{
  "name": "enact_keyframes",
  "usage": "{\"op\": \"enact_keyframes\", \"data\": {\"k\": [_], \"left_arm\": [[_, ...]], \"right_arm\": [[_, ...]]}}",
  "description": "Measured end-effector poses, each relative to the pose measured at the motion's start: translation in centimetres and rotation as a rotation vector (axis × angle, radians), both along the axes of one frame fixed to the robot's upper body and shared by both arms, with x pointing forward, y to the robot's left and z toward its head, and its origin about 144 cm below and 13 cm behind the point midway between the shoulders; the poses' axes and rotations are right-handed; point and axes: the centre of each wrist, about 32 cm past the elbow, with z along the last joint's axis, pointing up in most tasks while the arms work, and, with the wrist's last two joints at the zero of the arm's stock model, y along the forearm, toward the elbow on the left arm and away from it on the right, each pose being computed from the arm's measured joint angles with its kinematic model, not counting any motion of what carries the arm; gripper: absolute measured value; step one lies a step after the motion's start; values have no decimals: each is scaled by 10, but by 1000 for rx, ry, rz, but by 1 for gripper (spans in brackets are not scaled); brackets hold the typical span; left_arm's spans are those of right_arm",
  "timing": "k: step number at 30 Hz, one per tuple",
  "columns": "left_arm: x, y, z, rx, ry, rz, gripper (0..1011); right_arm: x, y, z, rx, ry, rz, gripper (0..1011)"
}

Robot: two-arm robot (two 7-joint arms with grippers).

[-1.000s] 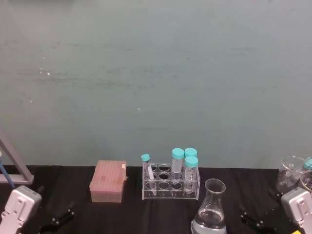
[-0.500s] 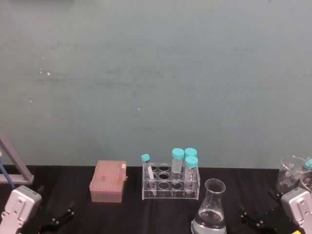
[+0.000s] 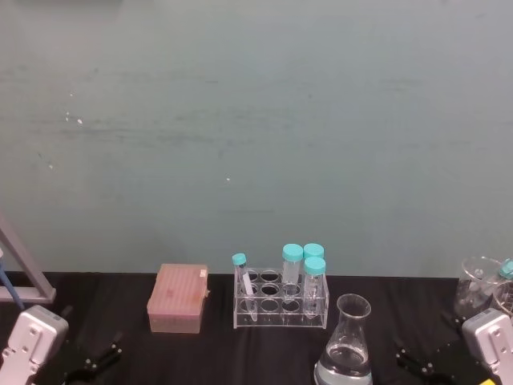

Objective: Pick up the beaker with the right gripper, shake it three times, and then put it down.

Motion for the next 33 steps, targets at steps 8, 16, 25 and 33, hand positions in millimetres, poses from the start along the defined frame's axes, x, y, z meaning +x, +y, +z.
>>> {"op": "enact_keyframes", "data": {"k": [8,16,25,33], "left_arm": [[0,0,0,0,0,0,1000],[0,0,0,0,0,0,1000],[0,0,0,0,0,0,1000],[0,0,0,0,0,0,1000]], "right_arm": [[-6,19,2,4,-15,-62,1000],[6,31,17,24,-110,-189,1000],[16,38,30,167,-249,-237,1000],[21,35,44,397,-295,-98,1000]]}}
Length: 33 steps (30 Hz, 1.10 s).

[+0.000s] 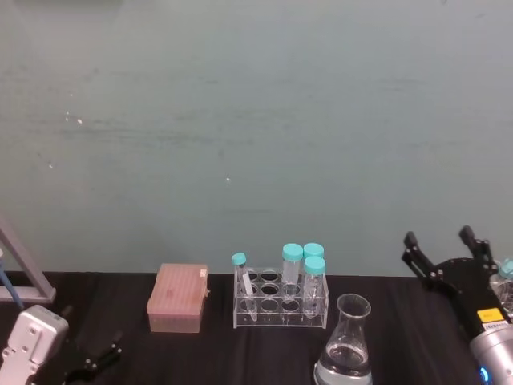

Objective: Pick up the beaker with the right gripper, shake it three times, and then put it down.

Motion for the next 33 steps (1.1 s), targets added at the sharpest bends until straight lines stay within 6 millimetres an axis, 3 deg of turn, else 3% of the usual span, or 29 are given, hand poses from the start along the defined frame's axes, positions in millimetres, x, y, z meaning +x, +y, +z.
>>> {"op": "enact_keyframes", "data": {"k": [5,12,33], "left_arm": [[0,0,0,0,0,0,1000],[0,0,0,0,0,0,1000],[0,0,0,0,0,0,1000]], "right_arm": [[-1,-4,8,49,99,174,1000],[-7,-4,6,7,208,288,1000],[-26,6,-16,-74,346,334,1000]]}}
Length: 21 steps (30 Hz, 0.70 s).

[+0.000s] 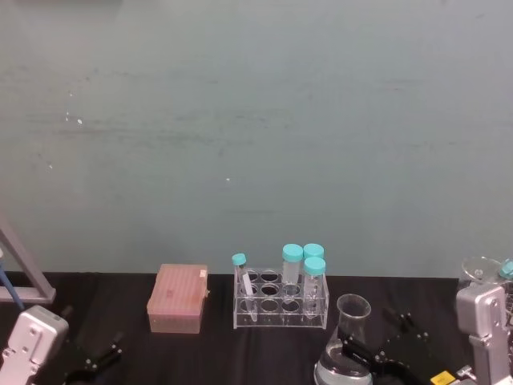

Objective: Pick up the beaker with the right gripper, shake it three times, and then put it down.

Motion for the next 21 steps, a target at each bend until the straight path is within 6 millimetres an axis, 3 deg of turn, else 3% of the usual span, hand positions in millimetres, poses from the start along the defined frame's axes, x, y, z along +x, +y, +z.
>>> {"op": "enact_keyframes", "data": {"k": [21], "left_arm": [[0,0,0,0,0,0,1000]], "right_arm": [[19,18,-15,-6,57,-52,1000]]}}
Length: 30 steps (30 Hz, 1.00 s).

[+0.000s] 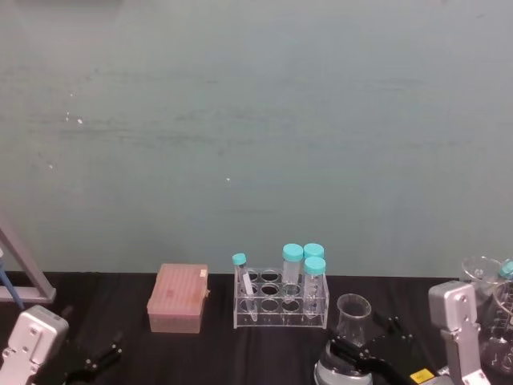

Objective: Pick up the beaker with the right gripper, shake it three times, and then put it down.

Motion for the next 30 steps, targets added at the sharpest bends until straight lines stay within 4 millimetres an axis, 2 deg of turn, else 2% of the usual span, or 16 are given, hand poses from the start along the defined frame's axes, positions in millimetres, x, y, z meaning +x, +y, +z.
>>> {"op": "enact_keyframes", "data": {"k": [28,30], "left_arm": [[0,0,0,0,0,0,1000],[0,0,0,0,0,0,1000]], "right_arm": [[7,5,-3,-10,-1,12,1000],[7,5,-3,-9,-1,12,978]]}}
